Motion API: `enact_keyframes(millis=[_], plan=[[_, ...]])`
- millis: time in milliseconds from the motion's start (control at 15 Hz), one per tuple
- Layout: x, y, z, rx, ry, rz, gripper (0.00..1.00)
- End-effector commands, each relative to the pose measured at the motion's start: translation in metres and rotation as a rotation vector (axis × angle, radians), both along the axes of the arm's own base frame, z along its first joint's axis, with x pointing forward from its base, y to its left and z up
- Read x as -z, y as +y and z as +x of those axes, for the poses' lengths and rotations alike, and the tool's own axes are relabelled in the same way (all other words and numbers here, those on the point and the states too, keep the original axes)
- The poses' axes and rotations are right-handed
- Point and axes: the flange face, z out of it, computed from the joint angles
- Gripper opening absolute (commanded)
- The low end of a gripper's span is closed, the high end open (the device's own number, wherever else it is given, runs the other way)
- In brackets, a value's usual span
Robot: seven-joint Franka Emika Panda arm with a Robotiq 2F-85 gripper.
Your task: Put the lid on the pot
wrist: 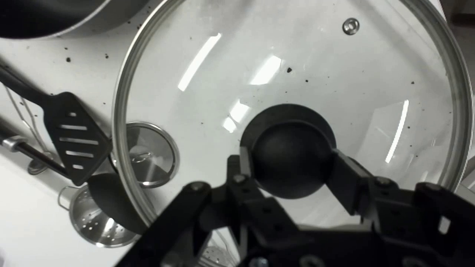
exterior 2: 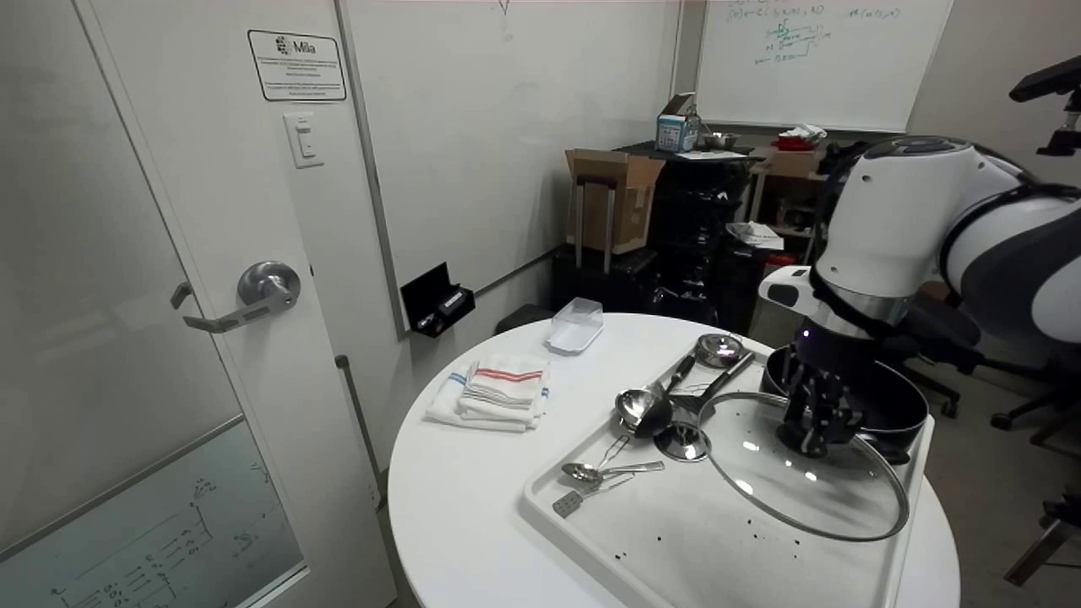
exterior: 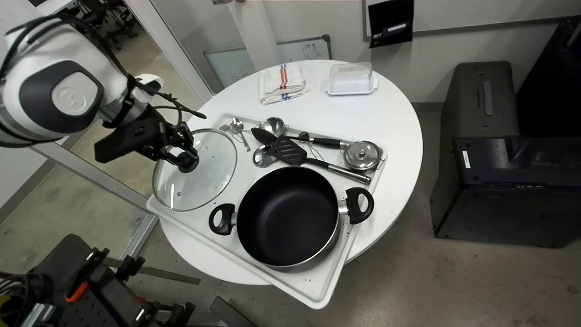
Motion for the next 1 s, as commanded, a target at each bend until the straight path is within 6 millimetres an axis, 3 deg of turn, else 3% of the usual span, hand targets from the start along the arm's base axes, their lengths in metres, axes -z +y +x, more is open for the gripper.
enact_keyframes(millis=[0,267,933], plan=[[-0.039,-0.025,0.003,0.075,-0.017,-0.002,0.26],[-0.053,-0.067,0.017,0.225,-0.029,0.008,0.26],[-0.038,-0.170,0.031,0.627,0.024,0.058,0.26]])
